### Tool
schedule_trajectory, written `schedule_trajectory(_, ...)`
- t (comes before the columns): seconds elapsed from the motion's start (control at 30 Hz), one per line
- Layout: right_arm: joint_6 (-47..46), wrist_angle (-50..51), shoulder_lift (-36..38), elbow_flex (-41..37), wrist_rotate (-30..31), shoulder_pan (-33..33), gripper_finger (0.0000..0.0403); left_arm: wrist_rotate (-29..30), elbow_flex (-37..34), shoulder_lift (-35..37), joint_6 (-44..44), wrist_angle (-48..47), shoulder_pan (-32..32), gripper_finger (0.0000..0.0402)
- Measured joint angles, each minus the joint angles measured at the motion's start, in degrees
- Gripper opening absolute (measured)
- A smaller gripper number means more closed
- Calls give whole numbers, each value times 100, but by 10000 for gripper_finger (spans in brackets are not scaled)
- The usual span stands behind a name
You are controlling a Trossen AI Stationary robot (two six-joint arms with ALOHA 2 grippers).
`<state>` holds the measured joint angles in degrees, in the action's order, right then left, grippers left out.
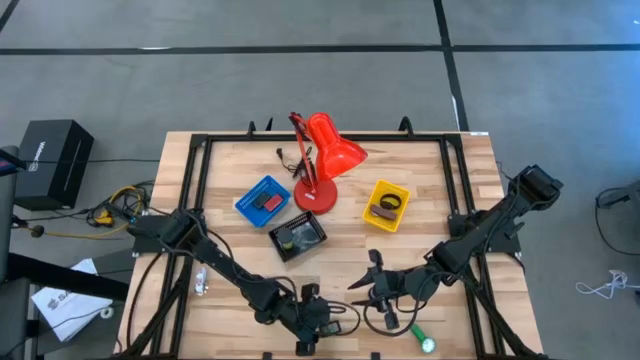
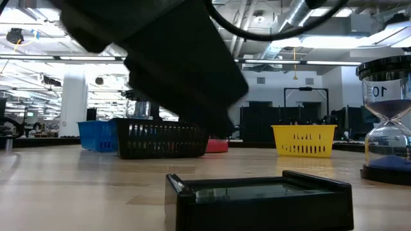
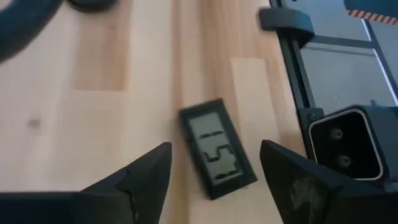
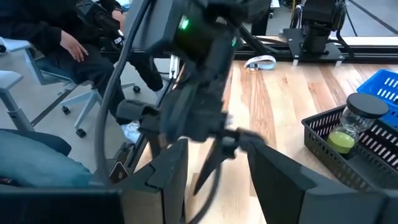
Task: Pick & Place Office items
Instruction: Put the black timer into the blue bin
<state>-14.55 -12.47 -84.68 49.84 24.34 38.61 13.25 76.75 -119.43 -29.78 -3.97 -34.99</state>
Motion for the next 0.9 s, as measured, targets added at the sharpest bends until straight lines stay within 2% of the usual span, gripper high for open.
schedule_trajectory(0.17,14,2,0,0,-14,-92,159,51,-4,-271,541,133,-148,254)
schedule_trajectory(0.33,69,24,0,0,-24,-245,159,327,-2,-266,442,147,-192,256)
schedule_trajectory(0.9,1207,-2,0,0,-44,-571,159,342,9,-248,577,-186,-67,253)
